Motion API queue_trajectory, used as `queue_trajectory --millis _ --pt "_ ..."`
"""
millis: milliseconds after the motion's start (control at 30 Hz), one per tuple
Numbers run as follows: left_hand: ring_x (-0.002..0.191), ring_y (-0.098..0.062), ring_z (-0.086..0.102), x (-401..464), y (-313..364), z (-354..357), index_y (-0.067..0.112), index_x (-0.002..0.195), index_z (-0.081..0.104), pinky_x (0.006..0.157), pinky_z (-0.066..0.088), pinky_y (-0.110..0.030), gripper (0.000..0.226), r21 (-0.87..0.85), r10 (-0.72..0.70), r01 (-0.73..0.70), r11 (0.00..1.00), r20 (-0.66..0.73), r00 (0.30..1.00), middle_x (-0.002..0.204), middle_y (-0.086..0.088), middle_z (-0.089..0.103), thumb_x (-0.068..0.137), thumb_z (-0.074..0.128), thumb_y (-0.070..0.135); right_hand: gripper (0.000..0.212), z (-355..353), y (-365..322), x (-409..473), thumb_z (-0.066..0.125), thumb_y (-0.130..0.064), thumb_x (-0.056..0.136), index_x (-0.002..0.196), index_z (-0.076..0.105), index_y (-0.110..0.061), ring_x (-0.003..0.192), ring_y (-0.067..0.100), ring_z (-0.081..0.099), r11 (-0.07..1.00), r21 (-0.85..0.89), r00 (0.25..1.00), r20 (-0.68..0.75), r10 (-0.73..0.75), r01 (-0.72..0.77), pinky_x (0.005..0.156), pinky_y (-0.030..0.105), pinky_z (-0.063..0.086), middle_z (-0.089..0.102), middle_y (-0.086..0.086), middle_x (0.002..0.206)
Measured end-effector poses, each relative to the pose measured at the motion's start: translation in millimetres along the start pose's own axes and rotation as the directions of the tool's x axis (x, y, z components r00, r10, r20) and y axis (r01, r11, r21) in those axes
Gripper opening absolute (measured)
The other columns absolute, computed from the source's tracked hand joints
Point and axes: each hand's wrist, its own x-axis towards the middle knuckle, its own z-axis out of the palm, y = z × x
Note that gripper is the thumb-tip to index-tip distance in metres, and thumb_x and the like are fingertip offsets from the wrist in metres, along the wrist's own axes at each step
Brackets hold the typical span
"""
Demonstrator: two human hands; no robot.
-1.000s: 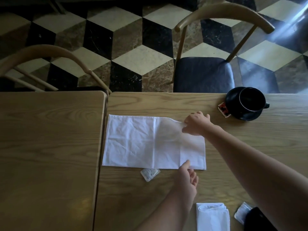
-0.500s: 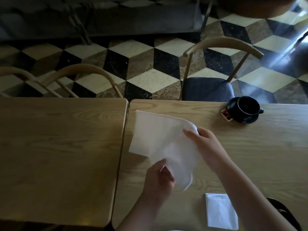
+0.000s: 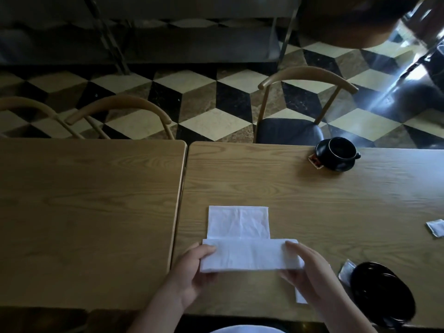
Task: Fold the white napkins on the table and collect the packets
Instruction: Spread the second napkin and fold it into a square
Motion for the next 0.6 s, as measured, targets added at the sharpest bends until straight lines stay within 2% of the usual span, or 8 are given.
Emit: queue_trajectory --millis 100,233,367,467,600 --pt "0.049 -0.017 0.065 17.1 28.7 14.2 0.005 0.092 0.065 0.040 0.049 -0.024 0.008 0.019 0.006 -0.006 1.000 -0.015 1.000 0.065 -0.011 0.069 0.090 0.058 0.003 0.021 9.8 -24.4 22.5 0.063 -0.006 0.093 0.077 0.075 -0.009 0.052 0.023 0.066 0.999 0.049 0.998 -0.052 -0.018 0.020 0.050 0.027 0.057 0.071 0.001 0.068" --pt "0.041 -0.012 0.061 36.7 96.5 50.7 0.008 0.081 0.058 0.040 0.047 -0.020 0.014 -0.013 0.090 -0.090 0.996 0.016 0.996 0.051 -0.006 0.061 0.094 0.055 0.004 0.005 41.3 -89.7 46.0 0.065 -0.008 0.092 0.089 0.068 -0.008 0.053 0.019 0.066 0.993 0.002 0.993 0.010 -0.121 0.121 0.050 0.027 0.057 0.067 0.007 0.075" --pt "0.049 -0.011 0.065 26.4 171.4 85.3 0.007 0.090 0.063 0.046 0.051 -0.021 0.006 -0.027 0.313 -0.312 0.950 0.065 0.948 0.062 -0.007 0.067 0.093 0.058 0.010 0.007 79.6 -163.6 45.2 0.064 -0.011 0.093 0.092 0.071 -0.008 0.061 0.019 0.072 0.949 0.011 0.942 0.112 -0.316 0.317 0.054 0.027 0.058 0.073 0.008 0.075" --pt "0.051 -0.012 0.062 4.2 208.3 100.5 0.012 0.090 0.064 0.047 0.048 -0.022 0.014 -0.081 0.457 -0.450 0.889 0.153 0.876 0.066 -0.005 0.063 0.094 0.051 0.009 0.023 99.3 -198.3 26.9 0.065 -0.013 0.092 0.073 0.078 -0.015 0.062 0.017 0.071 0.897 0.042 0.882 0.166 -0.441 0.440 0.056 0.027 0.057 0.072 0.006 0.074" --pt "0.055 -0.013 0.061 -19.4 212.0 93.3 0.020 0.095 0.070 0.048 0.048 -0.024 0.028 -0.089 0.528 -0.522 0.848 0.222 0.820 0.068 -0.004 0.066 0.091 0.046 0.008 0.023 105.0 -196.9 2.3 0.068 -0.019 0.090 0.072 0.081 -0.022 0.062 0.012 0.068 0.870 0.075 0.840 0.230 -0.491 0.488 0.055 0.024 0.053 0.073 0.001 0.075"
